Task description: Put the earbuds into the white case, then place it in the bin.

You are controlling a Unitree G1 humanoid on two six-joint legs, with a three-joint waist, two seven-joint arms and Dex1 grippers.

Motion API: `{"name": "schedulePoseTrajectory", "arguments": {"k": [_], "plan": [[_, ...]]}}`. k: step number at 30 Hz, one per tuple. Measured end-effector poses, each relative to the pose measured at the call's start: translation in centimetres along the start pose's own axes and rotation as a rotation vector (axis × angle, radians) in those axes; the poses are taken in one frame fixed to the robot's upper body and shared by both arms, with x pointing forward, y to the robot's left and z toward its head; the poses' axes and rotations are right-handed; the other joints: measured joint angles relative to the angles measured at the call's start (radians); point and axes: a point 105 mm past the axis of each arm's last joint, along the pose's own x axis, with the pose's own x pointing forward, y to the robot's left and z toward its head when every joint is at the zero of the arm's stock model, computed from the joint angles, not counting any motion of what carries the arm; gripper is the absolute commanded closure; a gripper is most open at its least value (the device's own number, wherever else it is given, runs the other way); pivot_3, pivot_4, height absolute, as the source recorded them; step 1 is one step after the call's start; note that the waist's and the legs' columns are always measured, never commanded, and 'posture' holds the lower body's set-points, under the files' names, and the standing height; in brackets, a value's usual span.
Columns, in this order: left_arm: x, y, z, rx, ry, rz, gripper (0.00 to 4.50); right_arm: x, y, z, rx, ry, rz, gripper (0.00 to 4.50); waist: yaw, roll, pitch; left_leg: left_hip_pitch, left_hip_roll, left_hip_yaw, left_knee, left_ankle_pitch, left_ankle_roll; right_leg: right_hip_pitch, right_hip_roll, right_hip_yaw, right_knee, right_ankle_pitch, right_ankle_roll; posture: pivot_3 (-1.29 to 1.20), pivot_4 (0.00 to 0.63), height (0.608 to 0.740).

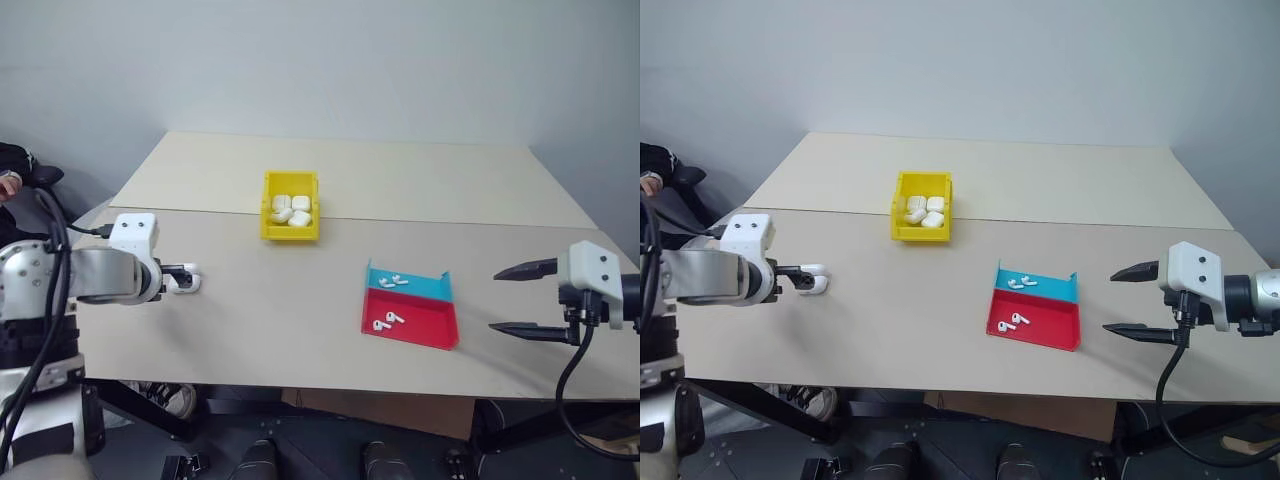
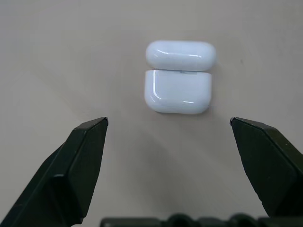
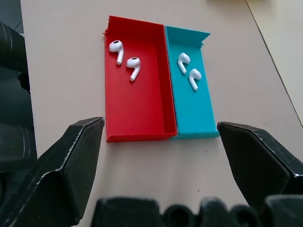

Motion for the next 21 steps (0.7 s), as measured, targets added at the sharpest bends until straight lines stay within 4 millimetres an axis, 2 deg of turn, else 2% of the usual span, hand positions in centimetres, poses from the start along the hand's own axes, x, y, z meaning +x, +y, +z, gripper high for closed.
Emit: {"name": "schedulePoseTrajectory", "arguments": {"k": [8,21], "plan": [[1.4,-0.9,0.9,0.017,0.043,0.031,0.00,-0.4,0.3,0.0,0.013,0.011,-0.017,0.04,0.003,0.000,0.000,-0.001,0.000,0.000,-0.006,-0.001,-0.002,0.000,0.001,0.000,0.002,0.000,0.000,0.00,0.150,0.740],[3.0,-0.6,0.8,0.051,0.113,0.056,0.00,-0.6,0.8,-0.1,0.024,0.022,-0.032,0.04,0.014,-0.001,0.000,-0.001,0.000,0.000,-0.004,-0.001,-0.002,0.000,0.000,0.000,0.001,0.000,0.001,0.00,0.150,0.740]]}}
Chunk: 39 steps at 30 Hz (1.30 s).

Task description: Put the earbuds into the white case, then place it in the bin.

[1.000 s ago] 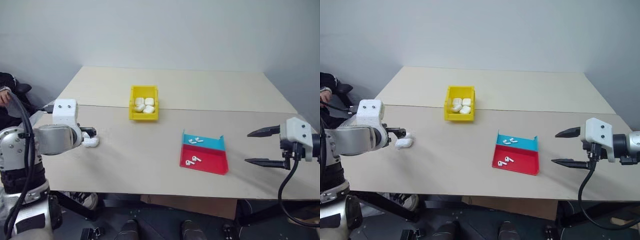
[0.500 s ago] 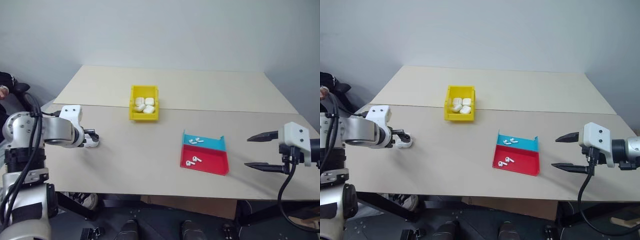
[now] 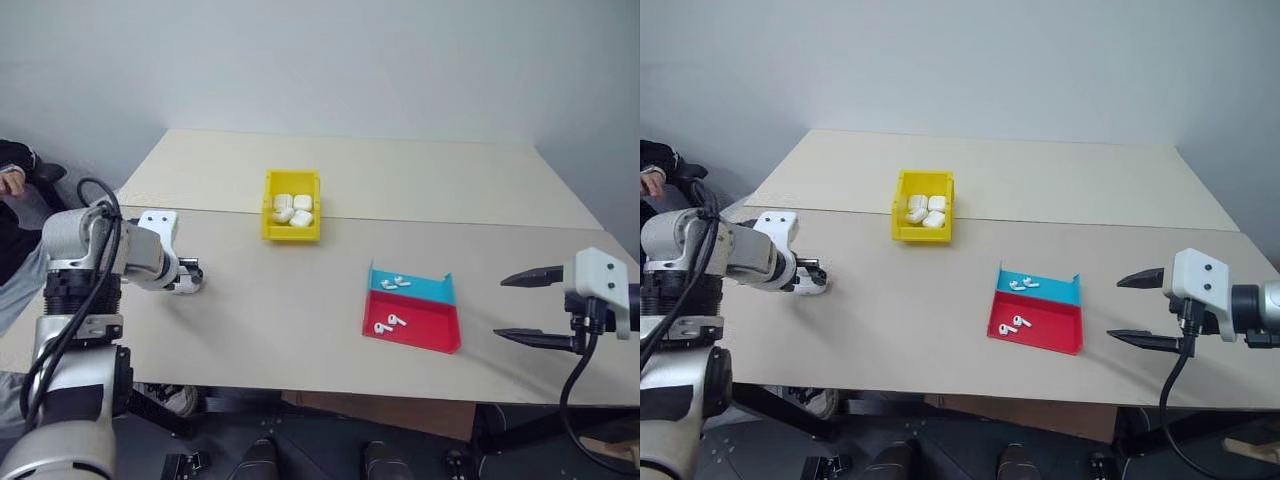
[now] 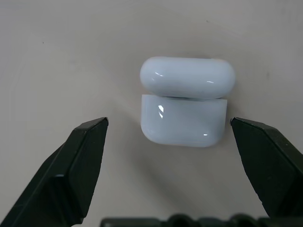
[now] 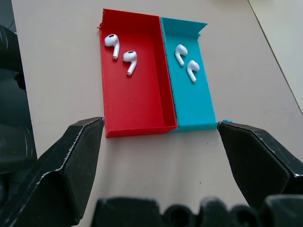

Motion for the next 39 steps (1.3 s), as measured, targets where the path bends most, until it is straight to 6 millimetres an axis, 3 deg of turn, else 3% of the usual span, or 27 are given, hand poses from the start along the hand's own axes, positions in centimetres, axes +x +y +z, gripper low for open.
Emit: {"name": "schedulePoseTrajectory", "arguments": {"k": [7,11,35,39], "plan": [[1.4,-0.9,-0.2,0.000,0.031,-0.020,0.00,0.0,-0.1,-0.1,0.002,0.001,-0.016,0.04,0.002,0.000,0.000,-0.001,0.000,0.000,0.000,0.000,0.000,0.000,0.000,0.000,0.000,0.000,0.000,0.00,0.150,0.740],[1.4,-1.0,0.5,0.004,0.004,-0.012,0.00,0.0,-0.2,-0.1,0.003,0.001,-0.021,0.04,0.001,0.000,0.000,-0.001,0.000,0.000,-0.002,0.000,0.000,-0.001,0.000,0.000,0.000,0.000,0.000,0.00,0.150,0.740],[1.5,-1.1,0.0,0.015,0.044,-0.027,0.00,0.1,-0.4,-0.5,0.013,0.007,-0.060,0.04,0.002,-0.001,0.000,-0.001,0.000,0.000,-0.001,0.000,0.000,0.000,0.000,0.000,0.000,0.000,0.001,0.00,0.150,0.740],[1.5,-1.3,-0.3,0.013,0.062,-0.045,0.88,0.1,-0.4,-0.6,0.014,0.011,-0.064,0.00,0.002,-0.001,0.000,-0.001,0.000,0.000,-0.001,0.000,0.000,0.000,0.000,0.000,0.000,0.000,0.001,0.00,0.150,0.740]]}}
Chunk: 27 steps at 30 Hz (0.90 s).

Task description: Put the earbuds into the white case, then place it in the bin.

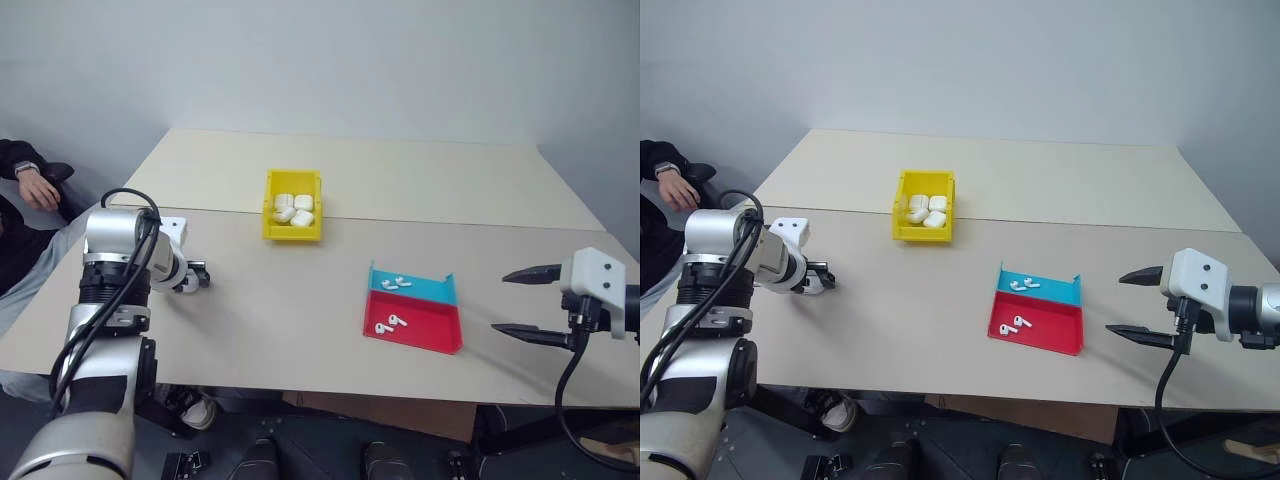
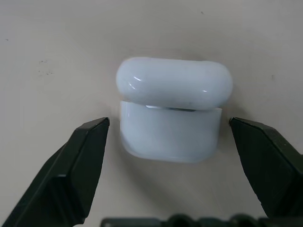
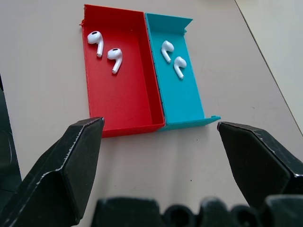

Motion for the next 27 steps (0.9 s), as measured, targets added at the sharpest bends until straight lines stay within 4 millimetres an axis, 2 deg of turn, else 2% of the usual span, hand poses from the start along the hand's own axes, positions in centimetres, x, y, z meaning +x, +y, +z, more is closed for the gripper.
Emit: {"name": "schedulePoseTrajectory", "arguments": {"k": [2,3,7,10,16,18,20,24,27], "plan": [[0.0,-0.2,0.0,0.002,0.003,-0.007,1.57,0.0,0.0,-0.1,0.001,0.005,-0.001,0.00,-0.001,0.000,0.000,0.000,0.000,0.000,0.000,0.000,0.000,0.000,0.000,0.000,0.000,0.000,0.000,0.00,0.150,0.740],[0.0,-0.2,0.0,0.003,0.002,-0.007,1.75,0.0,0.1,-0.2,0.004,0.007,0.001,0.00,-0.002,0.000,0.000,0.000,0.000,0.000,0.000,0.000,0.000,0.000,0.000,0.000,0.000,0.000,0.000,0.00,0.150,0.740],[-0.4,-0.2,0.2,0.017,-0.014,0.001,1.75,0.1,0.2,-0.3,0.010,0.006,0.002,0.00,-0.002,0.000,0.000,0.000,0.000,0.000,0.000,0.000,0.000,0.000,0.000,0.000,0.000,0.000,0.000,0.00,0.150,0.740],[-1.6,-0.5,1.3,0.057,-0.082,0.010,1.75,0.1,0.2,-0.4,0.009,0.009,0.000,0.00,-0.001,0.000,0.000,-0.001,0.000,0.000,0.000,0.000,0.000,0.000,0.000,0.000,0.000,0.000,0.000,0.00,0.150,0.740],[-5.8,-1.0,4.4,0.159,-0.304,0.011,1.75,0.0,0.0,-0.3,0.005,0.011,-0.006,0.00,-0.002,-0.001,0.000,0.000,0.000,0.000,0.000,0.000,0.000,0.000,0.000,0.000,0.000,0.000,0.000,0.00,0.150,0.740],[-7.3,-2.5,5.5,0.244,-0.508,-0.027,1.75,0.0,-0.4,0.1,-0.009,0.001,-0.016,0.00,-0.003,0.000,0.000,0.000,0.000,0.000,0.000,0.000,0.000,0.001,0.000,0.000,0.000,0.000,0.000,0.00,0.150,0.740],[-7.7,-4.0,5.1,0.322,-0.633,-0.083,1.75,0.0,-0.6,0.5,-0.023,-0.007,-0.021,0.00,-0.005,0.000,0.000,0.000,0.000,0.001,-0.001,0.000,0.000,0.000,0.000,0.000,0.000,0.000,0.000,0.00,0.150,0.740],[-7.6,-8.5,2.1,0.481,-0.912,-0.313,1.75,0.1,-0.8,1.4,-0.049,-0.010,-0.010,0.00,-0.005,0.000,0.000,0.000,0.001,0.001,0.000,0.000,0.000,0.000,0.000,0.000,0.000,0.000,0.000,0.00,0.150,0.740],[-8.8,-10.8,0.6,0.558,-1.070,-0.448,1.75,0.0,-0.9,2.2,-0.039,0.083,0.046,0.00,0.000,0.001,0.000,-0.001,0.001,0.001,0.002,0.000,0.000,0.000,0.000,0.001,0.000,0.000,-0.001,0.00,0.150,0.740]]}}
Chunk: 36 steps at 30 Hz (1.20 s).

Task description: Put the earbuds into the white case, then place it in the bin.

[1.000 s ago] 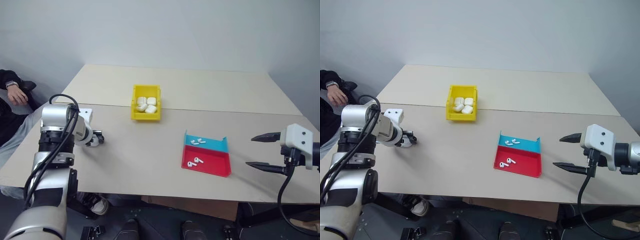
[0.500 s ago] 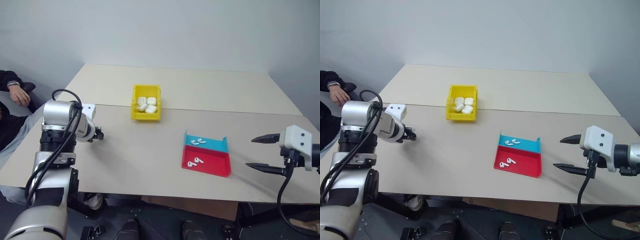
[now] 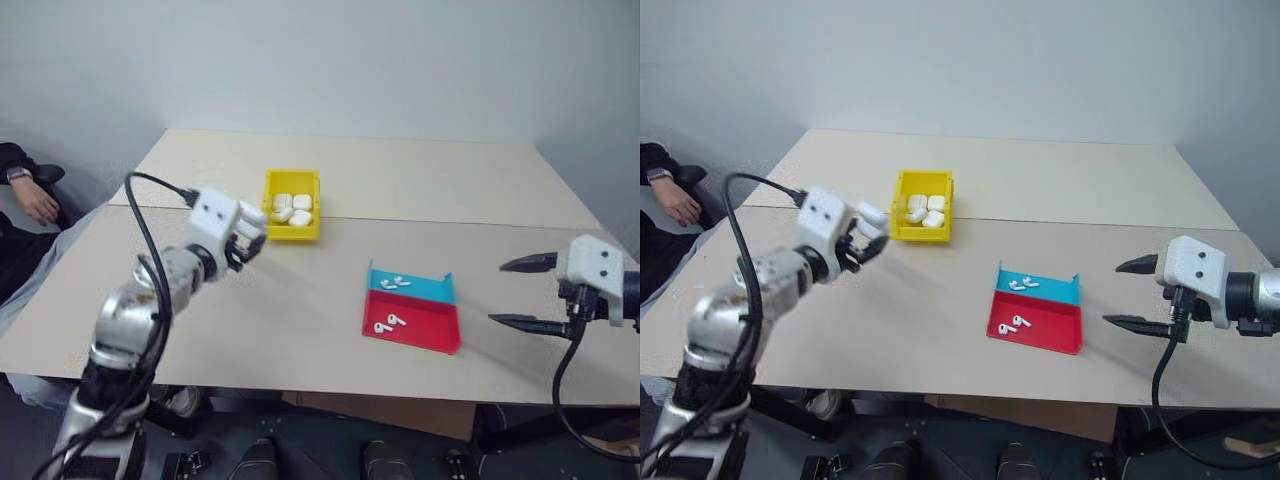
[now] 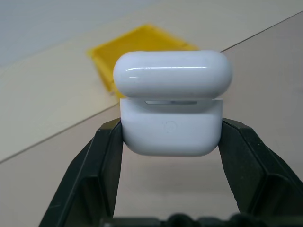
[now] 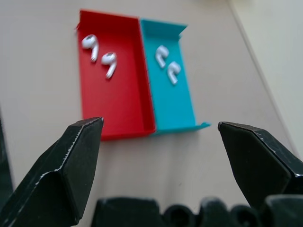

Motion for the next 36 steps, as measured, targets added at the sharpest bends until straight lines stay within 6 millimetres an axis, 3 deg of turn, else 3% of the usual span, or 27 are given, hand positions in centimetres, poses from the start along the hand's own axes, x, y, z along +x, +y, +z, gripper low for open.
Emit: {"name": "schedulePoseTrajectory", "arguments": {"k": [3,7,11,17,21,25,33,36], "plan": [[-0.3,-2.8,1.6,-0.008,-0.220,-0.089,1.75,0.1,0.0,1.9,-0.052,0.023,0.035,0.00,0.001,0.000,0.000,0.000,0.000,0.000,0.002,0.000,0.000,0.001,0.000,0.000,-0.001,0.000,0.000,0.00,0.150,0.740],[-0.4,-4.9,2.3,-0.030,-0.425,-0.198,1.75,1.3,1.0,2.9,-0.066,0.098,0.136,0.00,0.001,0.001,-0.001,0.000,0.000,0.001,0.003,0.000,0.000,0.001,-0.001,0.000,-0.003,0.000,0.000,0.00,0.150,0.740],[-0.5,-7.2,0.8,-0.089,-0.525,-0.313,1.75,2.9,1.6,3.5,-0.091,0.147,0.188,0.00,-0.003,0.002,-0.002,-0.001,0.000,0.002,0.004,0.000,0.000,0.001,-0.002,0.000,-0.005,0.000,0.000,0.00,0.150,0.740],[-2.7,-10.3,-1.0,-0.128,-0.590,-0.561,1.75,5.5,2.9,3.8,-0.112,0.216,0.271,0.00,-0.014,0.002,-0.002,-0.001,0.000,0.002,0.001,0.000,0.000,-0.002,-0.001,0.000,-0.001,0.000,0.000,0.00,0.150,0.740],[-3.8,-10.8,-1.5,-0.145,-0.629,-0.652,1.75,7.6,3.4,4.4,-0.140,0.233,0.326,0.00,-0.022,0.003,-0.002,-0.001,0.001,0.002,0.000,0.000,0.000,-0.002,-0.001,0.000,0.000,0.000,0.000,0.00,0.150,0.740],[-4.9,-10.6,-2.7,-0.111,-0.579,-0.709,1.75,9.7,3.9,4.5,-0.173,0.247,0.357,1.18,-0.026,0.004,-0.002,-0.001,0.001,0.002,0.000,0.000,0.000,-0.002,-0.001,0.000,0.000,0.000,0.000,0.00,0.150,0.740],[-6.1,-9.5,-4.5,-0.087,-0.504,-0.652,1.75,12.9,3.7,4.3,-0.208,0.274,0.346,1.18,-0.028,0.004,-0.003,0.000,0.001,0.002,0.000,0.000,0.000,-0.002,-0.001,0.000,0.001,0.000,0.000,0.00,0.150,0.740],[-6.5,-9.7,-5.1,-0.103,-0.484,-0.637,1.75,13.6,3.5,4.2,-0.207,0.291,0.345,1.77,-0.028,0.004,-0.003,0.000,0.001,0.002,0.000,0.000,0.000,-0.003,-0.001,0.000,0.001,0.000,0.000,0.00,0.150,0.740]]}}
